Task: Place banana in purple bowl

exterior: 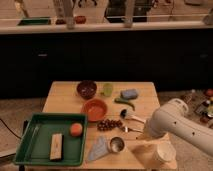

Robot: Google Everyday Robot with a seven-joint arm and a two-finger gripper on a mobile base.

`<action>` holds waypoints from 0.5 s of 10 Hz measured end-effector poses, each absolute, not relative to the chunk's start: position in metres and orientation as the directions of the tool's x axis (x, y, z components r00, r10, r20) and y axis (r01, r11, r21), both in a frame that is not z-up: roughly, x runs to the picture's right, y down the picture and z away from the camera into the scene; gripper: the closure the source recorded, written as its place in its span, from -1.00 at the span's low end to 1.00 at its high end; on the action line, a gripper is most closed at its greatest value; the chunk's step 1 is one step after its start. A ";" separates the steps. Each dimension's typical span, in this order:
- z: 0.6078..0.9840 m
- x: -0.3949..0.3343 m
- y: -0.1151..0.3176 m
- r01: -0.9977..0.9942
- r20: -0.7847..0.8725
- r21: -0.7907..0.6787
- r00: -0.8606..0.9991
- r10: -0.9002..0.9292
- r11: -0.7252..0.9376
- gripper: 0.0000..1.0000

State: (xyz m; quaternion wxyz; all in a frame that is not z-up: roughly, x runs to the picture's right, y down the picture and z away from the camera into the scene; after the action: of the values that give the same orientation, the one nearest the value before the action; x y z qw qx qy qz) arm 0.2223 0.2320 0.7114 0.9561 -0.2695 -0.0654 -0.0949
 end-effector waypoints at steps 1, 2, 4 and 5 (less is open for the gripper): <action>0.709 0.222 0.226 0.217 0.171 -0.491 0.974 -0.151 0.844 1.00; 0.707 0.220 0.221 0.219 0.169 -0.481 0.973 -0.155 0.849 1.00; 0.705 0.218 0.214 0.223 0.167 -0.466 0.973 -0.162 0.856 1.00; 0.703 0.216 0.209 0.224 0.165 -0.455 0.972 -0.166 0.862 1.00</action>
State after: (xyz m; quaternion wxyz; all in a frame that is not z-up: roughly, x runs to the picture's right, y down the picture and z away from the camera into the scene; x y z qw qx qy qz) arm 0.2158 0.2094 0.7032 0.9630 -0.2424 -0.0604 -0.1012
